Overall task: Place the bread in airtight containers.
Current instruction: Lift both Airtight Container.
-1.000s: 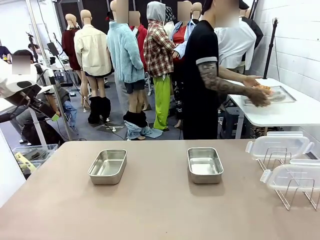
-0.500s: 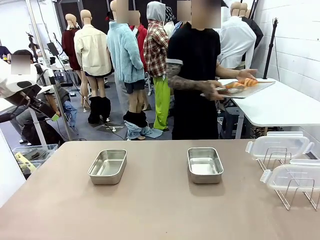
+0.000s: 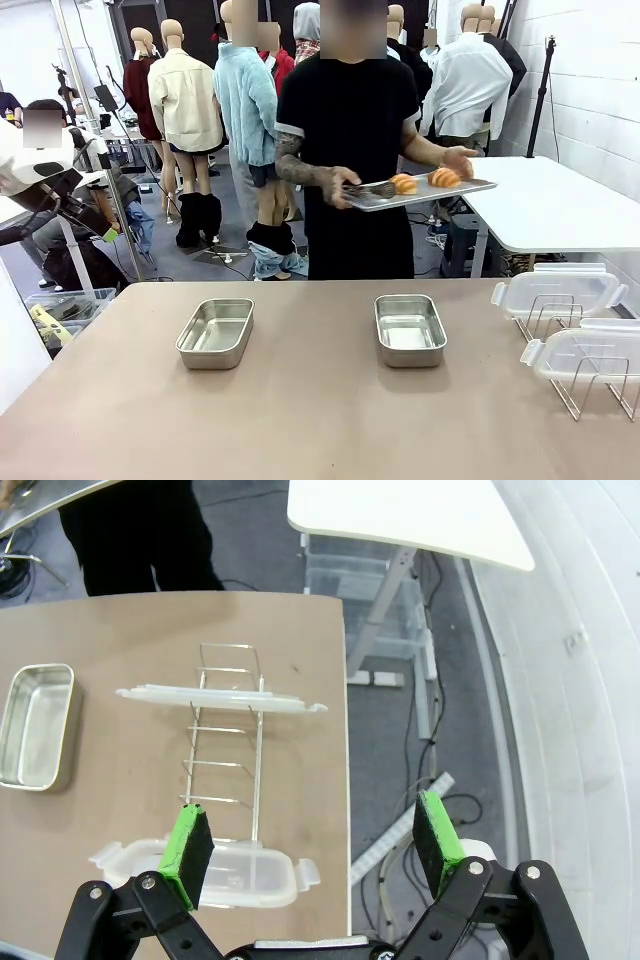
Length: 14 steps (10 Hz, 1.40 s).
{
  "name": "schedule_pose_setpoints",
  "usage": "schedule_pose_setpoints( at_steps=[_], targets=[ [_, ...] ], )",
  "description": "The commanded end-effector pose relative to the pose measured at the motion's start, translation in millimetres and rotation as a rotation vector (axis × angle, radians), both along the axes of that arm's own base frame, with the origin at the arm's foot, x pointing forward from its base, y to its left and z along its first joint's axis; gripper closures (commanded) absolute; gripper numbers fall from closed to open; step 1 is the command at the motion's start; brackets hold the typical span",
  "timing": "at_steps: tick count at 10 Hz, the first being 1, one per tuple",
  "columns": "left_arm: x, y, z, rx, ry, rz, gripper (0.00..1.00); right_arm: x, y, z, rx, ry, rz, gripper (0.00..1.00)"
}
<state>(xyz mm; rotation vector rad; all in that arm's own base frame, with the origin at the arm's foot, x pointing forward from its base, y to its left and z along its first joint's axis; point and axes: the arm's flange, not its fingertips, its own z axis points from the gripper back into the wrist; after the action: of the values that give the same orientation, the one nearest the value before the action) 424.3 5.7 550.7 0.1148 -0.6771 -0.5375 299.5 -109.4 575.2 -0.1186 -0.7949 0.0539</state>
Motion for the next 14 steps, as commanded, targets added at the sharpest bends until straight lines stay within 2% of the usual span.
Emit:
schedule_pose_setpoints(
  at_steps=[1,14],
  targets=[
    [-1.3,2.4,-0.4,0.007,0.0,0.0,0.0,0.3,1.6,0.2,-0.003,0.002,0.002,0.0],
    [-1.3,2.4,-0.4,0.007,0.0,0.0,0.0,0.3,1.6,0.2,-0.003,0.002,0.002,0.0]
  ],
)
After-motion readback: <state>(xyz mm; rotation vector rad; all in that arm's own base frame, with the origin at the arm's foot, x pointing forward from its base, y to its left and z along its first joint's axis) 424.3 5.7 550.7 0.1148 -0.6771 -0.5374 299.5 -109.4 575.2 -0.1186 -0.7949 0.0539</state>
